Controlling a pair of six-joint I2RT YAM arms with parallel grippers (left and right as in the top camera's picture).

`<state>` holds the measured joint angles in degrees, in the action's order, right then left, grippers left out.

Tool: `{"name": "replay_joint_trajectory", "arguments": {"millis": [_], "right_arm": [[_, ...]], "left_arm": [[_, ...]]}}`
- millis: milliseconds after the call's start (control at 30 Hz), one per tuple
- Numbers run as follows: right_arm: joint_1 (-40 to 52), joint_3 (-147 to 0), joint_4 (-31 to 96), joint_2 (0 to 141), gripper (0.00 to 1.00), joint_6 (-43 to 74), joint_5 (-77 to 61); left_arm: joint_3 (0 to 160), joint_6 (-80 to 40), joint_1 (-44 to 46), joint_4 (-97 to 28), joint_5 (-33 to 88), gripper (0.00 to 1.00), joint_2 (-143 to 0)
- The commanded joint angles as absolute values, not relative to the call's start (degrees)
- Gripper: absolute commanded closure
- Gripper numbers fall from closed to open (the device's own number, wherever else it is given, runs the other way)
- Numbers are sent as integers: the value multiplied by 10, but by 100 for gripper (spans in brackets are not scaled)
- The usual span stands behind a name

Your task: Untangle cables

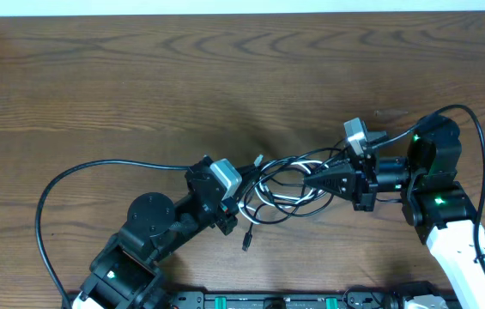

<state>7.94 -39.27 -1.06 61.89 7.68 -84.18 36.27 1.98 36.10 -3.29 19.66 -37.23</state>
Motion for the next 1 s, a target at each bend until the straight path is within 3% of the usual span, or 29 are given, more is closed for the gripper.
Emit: {"name": "replay_joint_trajectory", "arguments": {"millis": [0, 33, 267, 633, 667, 767, 933, 967], "right_arm": [[87, -400, -10, 618, 99, 44, -895], [91, -400, -9, 618, 99, 41, -895], [127, -400, -11, 618, 99, 26, -895], [136, -400, -10, 618, 99, 27, -895], [136, -400, -10, 618, 99, 27, -895], [136, -400, -10, 618, 99, 27, -895], [136, -400, -10, 618, 98, 27, -888], [136, -400, -10, 618, 90, 27, -885]], "left_arm": [[373, 29, 360, -29, 239, 84, -371], [373, 29, 360, -29, 247, 71, -373], [373, 28, 360, -30, 281, 44, -387], [373, 27, 359, -31, 281, 39, -418], [373, 27, 359, -31, 281, 47, -418], [373, 28, 359, -31, 281, 93, -418], [373, 28, 359, -31, 281, 93, -418], [373, 28, 359, -30, 280, 93, -418]]}}
